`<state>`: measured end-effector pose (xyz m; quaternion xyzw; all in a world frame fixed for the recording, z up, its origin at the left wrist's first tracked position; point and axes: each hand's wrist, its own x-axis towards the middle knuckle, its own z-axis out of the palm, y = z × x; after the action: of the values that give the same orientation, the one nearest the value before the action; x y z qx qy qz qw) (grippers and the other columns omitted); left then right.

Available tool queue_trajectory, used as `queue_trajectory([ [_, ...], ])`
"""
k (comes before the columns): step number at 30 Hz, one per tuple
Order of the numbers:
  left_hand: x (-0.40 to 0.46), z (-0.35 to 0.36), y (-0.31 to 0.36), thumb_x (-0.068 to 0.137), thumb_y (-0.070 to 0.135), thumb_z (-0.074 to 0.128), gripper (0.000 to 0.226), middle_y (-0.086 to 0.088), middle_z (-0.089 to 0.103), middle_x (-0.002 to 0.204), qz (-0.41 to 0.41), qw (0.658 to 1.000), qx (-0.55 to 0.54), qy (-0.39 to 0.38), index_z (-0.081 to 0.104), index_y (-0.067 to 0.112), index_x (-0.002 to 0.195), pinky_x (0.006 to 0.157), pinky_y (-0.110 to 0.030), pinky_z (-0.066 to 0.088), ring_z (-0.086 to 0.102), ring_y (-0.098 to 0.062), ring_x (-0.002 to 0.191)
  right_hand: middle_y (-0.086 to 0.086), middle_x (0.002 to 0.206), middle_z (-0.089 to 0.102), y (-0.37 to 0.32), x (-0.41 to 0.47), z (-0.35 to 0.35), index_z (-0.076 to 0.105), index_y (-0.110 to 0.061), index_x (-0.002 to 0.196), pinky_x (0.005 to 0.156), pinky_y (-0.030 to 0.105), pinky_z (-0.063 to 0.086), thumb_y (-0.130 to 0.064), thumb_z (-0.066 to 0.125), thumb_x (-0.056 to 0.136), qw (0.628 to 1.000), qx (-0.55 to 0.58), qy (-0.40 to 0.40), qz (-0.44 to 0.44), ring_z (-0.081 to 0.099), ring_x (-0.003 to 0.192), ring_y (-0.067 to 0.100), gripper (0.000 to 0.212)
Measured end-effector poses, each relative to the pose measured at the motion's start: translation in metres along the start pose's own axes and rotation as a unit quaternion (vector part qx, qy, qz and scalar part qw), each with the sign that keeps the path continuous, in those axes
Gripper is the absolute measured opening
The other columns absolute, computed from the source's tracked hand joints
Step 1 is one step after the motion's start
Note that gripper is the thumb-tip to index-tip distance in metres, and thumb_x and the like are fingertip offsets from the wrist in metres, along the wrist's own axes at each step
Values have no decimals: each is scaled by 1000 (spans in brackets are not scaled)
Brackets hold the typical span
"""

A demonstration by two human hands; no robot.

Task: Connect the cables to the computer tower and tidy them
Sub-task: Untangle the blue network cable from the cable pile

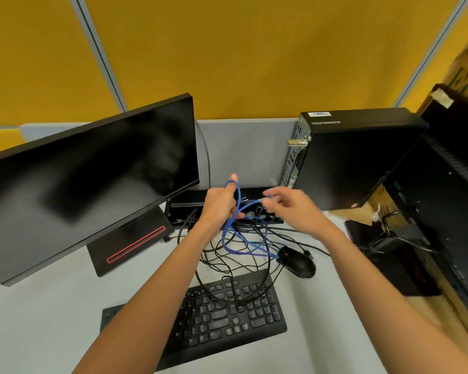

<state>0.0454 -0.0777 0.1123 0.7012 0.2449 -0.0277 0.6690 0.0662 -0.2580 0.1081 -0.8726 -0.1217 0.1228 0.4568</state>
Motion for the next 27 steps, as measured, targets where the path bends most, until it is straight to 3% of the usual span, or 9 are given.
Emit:
queue_trajectory([
  [3,-3,11,6,94,38,52,49,-2,40,49,59,996,23,66,40,13,53,40,-20,40,46,-11,36,-9,93,66,-25,-10,24,50,-18,136,80,21,45,-40,57,93,995,37,-91,-31,61,82,1,49],
  [6,-1,17,9,89,26,54,44,-1,42,51,75,993,40,87,41,13,49,51,-27,37,41,-16,48,-8,105,68,-36,-16,29,49,-26,137,86,17,49,-38,57,94,988,28,-142,-56,64,97,1,45],
  [9,2,15,9,87,28,52,39,-2,44,55,55,994,40,85,43,13,53,55,-30,39,42,-19,54,-4,110,70,-37,-17,23,58,-20,131,92,24,52,-18,58,94,993,0,-70,-91,65,100,2,38],
  [13,5,12,4,88,32,50,32,-4,49,64,14,997,51,55,50,11,64,49,-25,42,47,-19,55,-4,90,74,-32,-13,10,57,-18,126,80,30,57,-3,56,92,996,14,-9,-87,69,85,12,37],
  [18,10,6,-5,88,32,51,28,-4,53,66,-20,997,54,59,51,12,68,51,-26,47,52,-17,55,-1,78,65,-24,-12,-2,40,-22,124,65,14,45,9,56,84,994,-8,-60,-93,60,64,-1,53],
  [21,11,5,-10,91,32,48,29,-7,54,67,-64,997,18,34,50,8,75,52,-29,52,57,-19,56,1,80,59,-18,-13,-2,38,-28,124,85,22,47,2,70,80,988,-29,-93,-121,59,76,6,62],
  [24,9,9,-9,94,29,44,23,-10,58,72,-90,995,-35,-4,52,8,92,53,-31,55,64,-23,61,-1,98,54,-19,-14,0,43,-37,123,91,22,46,-17,84,70,988,-15,-80,-135,56,95,9,70],
  [25,10,9,-8,94,28,43,25,-11,59,72,-92,995,-44,0,54,8,101,53,-31,56,65,-23,60,-3,109,52,-20,-14,-1,47,-39,122,94,18,42,-22,83,71,988,2,-70,-140,53,105,5,65],
  [27,13,5,-7,95,28,43,37,-10,58,69,-96,994,-55,19,53,1,118,55,-33,58,64,-24,59,-8,125,46,-20,-15,-5,58,-39,118,98,15,34,-27,70,86,987,30,-71,-144,44,120,-2,36],
])
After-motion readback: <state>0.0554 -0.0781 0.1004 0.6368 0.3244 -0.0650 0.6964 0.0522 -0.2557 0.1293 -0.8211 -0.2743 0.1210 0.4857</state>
